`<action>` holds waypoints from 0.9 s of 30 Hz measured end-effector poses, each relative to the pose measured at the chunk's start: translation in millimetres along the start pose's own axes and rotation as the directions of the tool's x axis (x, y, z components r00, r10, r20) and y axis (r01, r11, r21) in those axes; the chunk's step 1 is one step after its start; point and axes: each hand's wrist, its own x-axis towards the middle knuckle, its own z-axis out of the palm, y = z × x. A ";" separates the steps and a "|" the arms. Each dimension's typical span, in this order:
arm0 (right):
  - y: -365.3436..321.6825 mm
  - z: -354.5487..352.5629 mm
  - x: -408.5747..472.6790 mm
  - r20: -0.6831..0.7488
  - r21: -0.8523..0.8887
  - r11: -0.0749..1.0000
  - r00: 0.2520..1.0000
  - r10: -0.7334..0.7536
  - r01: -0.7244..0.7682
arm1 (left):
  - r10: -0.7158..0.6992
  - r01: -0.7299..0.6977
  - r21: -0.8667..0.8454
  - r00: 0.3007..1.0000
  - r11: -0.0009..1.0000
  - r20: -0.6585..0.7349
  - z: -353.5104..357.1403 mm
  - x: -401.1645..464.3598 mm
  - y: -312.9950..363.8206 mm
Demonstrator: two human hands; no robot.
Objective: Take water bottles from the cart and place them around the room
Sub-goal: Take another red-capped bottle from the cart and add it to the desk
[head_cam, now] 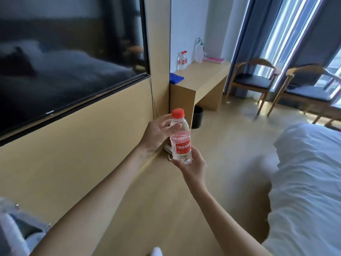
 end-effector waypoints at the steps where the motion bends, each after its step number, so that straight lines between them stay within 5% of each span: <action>1: 4.4 -3.9 14.6 -0.020 0.003 1.000 1.000 0.000 0.000 | 0.006 -0.006 0.001 1.000 1.000 0.022 6.7 17.4 -5.7; 8: 38.2 -21.3 153.0 -0.114 -0.071 0.997 0.993 0.025 -0.033 | 0.048 -0.048 -0.008 0.988 0.999 0.149 39.1 170.4 -58.0; 27: 90.4 -83.9 527.0 -0.159 -0.158 0.985 0.986 0.048 -0.074 | 0.044 -0.049 0.017 0.979 0.999 0.201 141.2 552.7 -154.7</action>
